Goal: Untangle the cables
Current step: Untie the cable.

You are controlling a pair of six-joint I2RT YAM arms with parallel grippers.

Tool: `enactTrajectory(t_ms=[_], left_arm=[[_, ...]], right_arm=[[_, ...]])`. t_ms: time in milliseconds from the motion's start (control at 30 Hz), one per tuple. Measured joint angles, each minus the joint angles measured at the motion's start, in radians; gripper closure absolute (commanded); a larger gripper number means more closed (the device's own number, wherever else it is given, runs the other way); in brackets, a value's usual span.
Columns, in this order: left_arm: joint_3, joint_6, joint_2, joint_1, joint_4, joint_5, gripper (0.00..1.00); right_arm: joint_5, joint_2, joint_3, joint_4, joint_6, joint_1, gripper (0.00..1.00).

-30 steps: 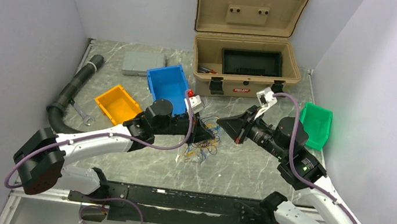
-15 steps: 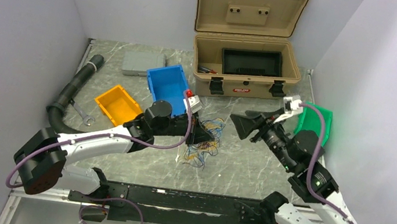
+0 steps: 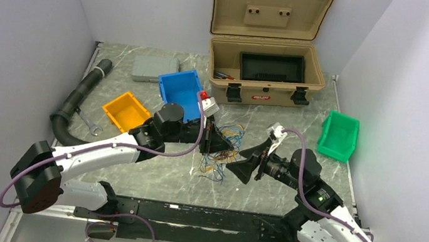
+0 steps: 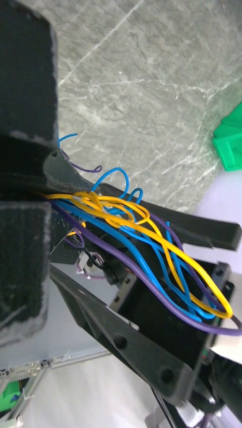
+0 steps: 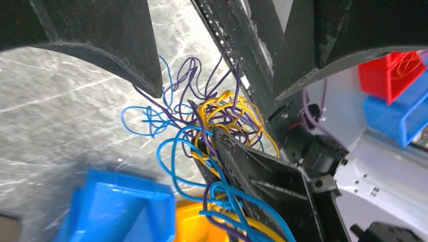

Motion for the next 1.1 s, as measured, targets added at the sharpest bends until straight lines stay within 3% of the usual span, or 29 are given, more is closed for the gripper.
enactTrajectory(t_ms=[100,200,333,400,467,533,667,833,1100], left_arm=[[0.013,-0.022,-0.003,0.002,0.005,0.024,1.0],[0.016,-0.047,-0.002,0.003,0.023,0.051,1.0],[0.016,-0.09,0.0,0.003,0.069,0.079,0.99],[0.016,-0.107,0.0,0.004,0.09,0.093,0.85],[0.016,-0.116,0.0,0.005,0.102,0.099,0.64],[0.016,-0.126,-0.003,0.008,0.106,0.097,0.5],[0.013,-0.136,-0.024,0.021,0.098,0.094,0.4],[0.007,-0.139,-0.054,0.029,0.098,0.099,0.41],[-0.01,-0.127,-0.06,0.029,0.085,0.108,0.59]], right_arm=[[-0.071,0.039,-0.009,0.053,-0.003,0.0,0.19],[-0.126,0.067,-0.017,0.127,-0.001,0.0,0.33],[-0.163,0.083,-0.02,0.2,0.002,0.0,0.78],[-0.161,0.087,-0.02,0.214,0.004,0.0,1.0],[-0.15,0.083,-0.021,0.211,0.005,-0.002,1.0],[-0.106,0.064,-0.021,0.199,0.014,-0.001,1.0],[-0.026,0.005,-0.021,0.152,0.022,0.0,1.0],[0.03,-0.025,-0.008,0.105,0.027,0.0,1.0],[0.027,0.042,0.044,0.056,0.027,0.0,1.0]])
